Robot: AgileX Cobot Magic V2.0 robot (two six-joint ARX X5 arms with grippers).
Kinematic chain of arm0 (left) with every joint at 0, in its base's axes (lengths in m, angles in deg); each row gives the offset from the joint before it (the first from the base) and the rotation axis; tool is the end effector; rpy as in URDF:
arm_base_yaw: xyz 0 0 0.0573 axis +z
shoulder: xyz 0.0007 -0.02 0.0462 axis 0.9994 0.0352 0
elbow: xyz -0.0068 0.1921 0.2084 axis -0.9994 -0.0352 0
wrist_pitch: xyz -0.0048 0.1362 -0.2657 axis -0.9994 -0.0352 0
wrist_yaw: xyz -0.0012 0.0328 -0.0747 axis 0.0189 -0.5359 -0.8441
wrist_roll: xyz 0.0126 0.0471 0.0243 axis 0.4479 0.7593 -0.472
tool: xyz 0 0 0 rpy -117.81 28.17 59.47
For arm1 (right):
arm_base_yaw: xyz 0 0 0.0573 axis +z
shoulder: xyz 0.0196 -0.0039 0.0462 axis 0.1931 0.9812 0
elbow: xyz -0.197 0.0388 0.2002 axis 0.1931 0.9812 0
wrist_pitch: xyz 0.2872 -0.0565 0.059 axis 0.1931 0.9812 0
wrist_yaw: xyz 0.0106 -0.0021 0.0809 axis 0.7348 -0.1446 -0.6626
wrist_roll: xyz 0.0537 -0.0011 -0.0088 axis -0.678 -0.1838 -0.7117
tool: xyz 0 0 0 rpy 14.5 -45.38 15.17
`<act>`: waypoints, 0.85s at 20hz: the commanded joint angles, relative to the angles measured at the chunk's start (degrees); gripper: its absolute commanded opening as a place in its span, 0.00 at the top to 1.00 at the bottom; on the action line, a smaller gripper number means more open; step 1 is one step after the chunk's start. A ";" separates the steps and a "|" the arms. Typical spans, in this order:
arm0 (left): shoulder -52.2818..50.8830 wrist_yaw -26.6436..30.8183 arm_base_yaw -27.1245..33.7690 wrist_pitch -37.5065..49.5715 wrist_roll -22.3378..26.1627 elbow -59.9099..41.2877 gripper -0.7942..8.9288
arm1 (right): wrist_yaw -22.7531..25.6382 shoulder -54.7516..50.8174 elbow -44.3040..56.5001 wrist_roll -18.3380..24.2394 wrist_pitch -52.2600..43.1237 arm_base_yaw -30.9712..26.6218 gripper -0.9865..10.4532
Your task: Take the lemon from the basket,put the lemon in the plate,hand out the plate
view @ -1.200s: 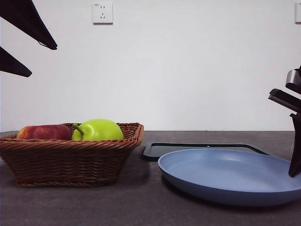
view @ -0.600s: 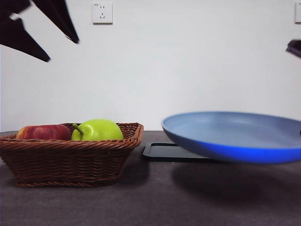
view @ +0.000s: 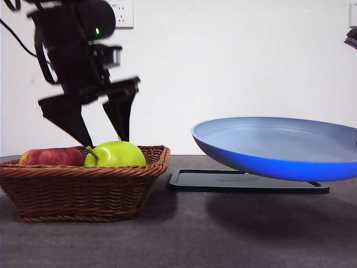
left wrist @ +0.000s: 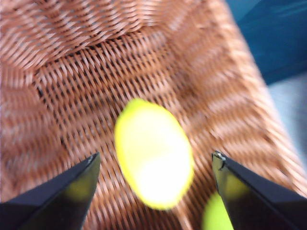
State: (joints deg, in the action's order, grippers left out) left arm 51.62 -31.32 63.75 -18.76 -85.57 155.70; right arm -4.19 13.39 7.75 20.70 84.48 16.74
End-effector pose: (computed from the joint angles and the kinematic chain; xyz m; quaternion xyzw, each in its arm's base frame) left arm 0.3644 -0.1658 0.2296 0.0471 0.5188 -0.1719 0.8361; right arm 0.2150 0.0325 0.2141 0.1669 0.4942 0.1563 0.8387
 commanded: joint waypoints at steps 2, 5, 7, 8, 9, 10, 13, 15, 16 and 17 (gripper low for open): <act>4.61 -0.04 -0.33 2.99 0.44 1.16 0.50 | -0.13 0.17 -0.74 0.61 -0.57 0.09 0.91; 7.17 -0.04 -0.57 2.84 0.66 1.16 0.50 | -0.07 0.17 -0.74 0.61 -0.59 0.09 0.91; 7.17 -0.04 -0.90 3.19 0.87 1.16 0.51 | -0.04 0.17 -0.74 0.63 -0.59 0.09 0.91; 7.17 -0.04 -0.87 2.93 0.94 1.16 0.52 | -0.04 0.17 -0.74 0.61 -0.61 0.09 0.91; 7.17 -0.09 -0.96 2.51 1.29 1.16 0.58 | -0.04 0.17 -0.74 0.61 -0.61 0.09 0.91; 7.17 -0.13 -1.05 1.88 1.44 1.16 0.66 | -0.04 0.17 -0.74 0.61 -0.61 0.09 0.91; 5.86 0.02 -0.63 1.81 2.86 1.20 0.70 | -0.07 0.17 -0.74 0.61 -0.83 0.09 0.91; 1.05 -0.07 0.31 0.81 3.50 1.20 0.70 | -0.09 0.17 -0.74 0.55 -0.87 0.11 0.91; -2.38 -0.13 0.37 0.46 3.56 1.20 0.70 | -0.07 0.17 -0.74 -0.92 -0.90 0.09 0.91; -6.23 -0.74 0.33 0.24 3.65 1.20 0.70 | -0.11 0.20 -0.74 -2.45 -1.03 0.11 0.91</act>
State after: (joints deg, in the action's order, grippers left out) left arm 43.47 -32.48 64.41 -18.61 -82.79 155.72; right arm -4.17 13.39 7.75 19.58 84.19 16.74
